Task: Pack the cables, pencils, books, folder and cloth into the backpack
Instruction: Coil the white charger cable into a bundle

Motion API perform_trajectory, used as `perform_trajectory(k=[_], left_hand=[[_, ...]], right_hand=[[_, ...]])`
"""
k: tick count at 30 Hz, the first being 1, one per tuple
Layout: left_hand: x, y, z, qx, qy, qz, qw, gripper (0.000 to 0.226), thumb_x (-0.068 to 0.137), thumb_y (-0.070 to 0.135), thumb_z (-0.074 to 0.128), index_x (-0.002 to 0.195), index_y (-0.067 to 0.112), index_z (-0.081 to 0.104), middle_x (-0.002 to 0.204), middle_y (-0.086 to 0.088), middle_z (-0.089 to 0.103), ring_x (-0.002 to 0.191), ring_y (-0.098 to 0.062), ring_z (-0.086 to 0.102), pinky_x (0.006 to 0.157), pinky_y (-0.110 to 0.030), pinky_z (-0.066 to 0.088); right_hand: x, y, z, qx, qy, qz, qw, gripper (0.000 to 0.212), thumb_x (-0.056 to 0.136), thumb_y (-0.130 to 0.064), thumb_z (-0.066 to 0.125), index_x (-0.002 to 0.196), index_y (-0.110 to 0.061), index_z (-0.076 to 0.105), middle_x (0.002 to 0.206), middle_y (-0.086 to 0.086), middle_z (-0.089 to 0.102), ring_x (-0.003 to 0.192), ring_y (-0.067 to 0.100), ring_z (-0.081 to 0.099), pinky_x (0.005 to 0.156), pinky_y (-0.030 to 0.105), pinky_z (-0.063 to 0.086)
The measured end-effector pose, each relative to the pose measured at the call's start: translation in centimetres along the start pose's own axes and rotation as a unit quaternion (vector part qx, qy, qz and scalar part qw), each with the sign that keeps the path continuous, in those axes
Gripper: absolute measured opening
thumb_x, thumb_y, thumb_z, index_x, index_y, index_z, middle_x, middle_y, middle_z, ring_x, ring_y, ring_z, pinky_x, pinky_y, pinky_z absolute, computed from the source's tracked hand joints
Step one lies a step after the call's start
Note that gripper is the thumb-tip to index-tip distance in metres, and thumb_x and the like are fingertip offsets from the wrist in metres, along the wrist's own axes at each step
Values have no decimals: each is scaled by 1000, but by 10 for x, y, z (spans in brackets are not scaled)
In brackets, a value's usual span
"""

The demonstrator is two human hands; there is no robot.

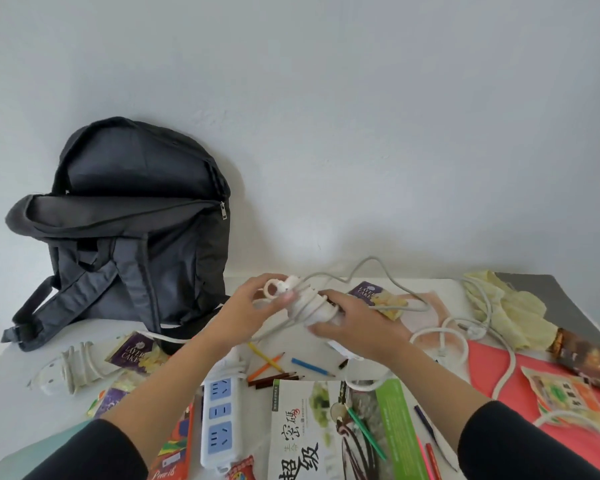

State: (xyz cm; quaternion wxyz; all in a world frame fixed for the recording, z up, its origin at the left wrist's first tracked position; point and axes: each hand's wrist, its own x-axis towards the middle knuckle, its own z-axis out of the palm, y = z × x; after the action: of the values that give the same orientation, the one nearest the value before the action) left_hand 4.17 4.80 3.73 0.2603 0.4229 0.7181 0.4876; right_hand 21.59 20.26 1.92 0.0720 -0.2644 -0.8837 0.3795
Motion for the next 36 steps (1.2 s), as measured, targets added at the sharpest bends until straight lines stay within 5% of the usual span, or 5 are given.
perform_trajectory(k=[5, 16, 28, 33, 36], left_hand=[[-1, 12, 16, -224, -43, -62, 972, 51, 93, 56, 60, 128, 20, 64, 124, -7, 69, 111, -23, 66, 97, -42, 53], [-8, 16, 45, -404, -115, -129, 898, 48, 98, 34, 47, 140, 15, 61, 131, -18, 66, 107, -31, 66, 92, -45, 55], [-8, 10, 52, -353, -30, -179, 918, 37, 101, 31, 62, 129, 7, 66, 127, -24, 68, 98, -34, 73, 88, -50, 61], [-10, 4, 55, -359, -41, -187, 914, 37, 102, 29, 62, 128, 4, 66, 123, -27, 68, 97, -36, 72, 84, -51, 62], [-11, -1, 55, -391, -7, -218, 894, 36, 103, 25, 61, 129, 1, 61, 120, -26, 66, 98, -38, 72, 79, -52, 64]], right_hand=[[-4, -18, -24, 203, 2, -14, 979, 21, 88, -26, 70, 108, -27, 74, 109, 17, 70, 91, 26, 63, 85, 34, 43], [-8, 1, -12, 138, -40, 26, 989, 33, 79, -50, 64, 106, -33, 69, 88, 1, 63, 86, 14, 56, 86, 45, 45], [-23, 6, -2, 38, -8, 80, 996, 52, 78, -73, 53, 129, -60, 48, 136, -13, 58, 136, 29, 43, 107, 50, 36], [-28, 4, -8, 81, -14, 56, 995, 49, 93, -52, 64, 137, -39, 48, 124, -13, 61, 112, 8, 56, 84, 21, 44], [-35, 3, -17, 106, -29, 71, 991, 40, 97, -55, 59, 132, -36, 56, 124, -7, 63, 110, 14, 60, 96, 33, 51]])
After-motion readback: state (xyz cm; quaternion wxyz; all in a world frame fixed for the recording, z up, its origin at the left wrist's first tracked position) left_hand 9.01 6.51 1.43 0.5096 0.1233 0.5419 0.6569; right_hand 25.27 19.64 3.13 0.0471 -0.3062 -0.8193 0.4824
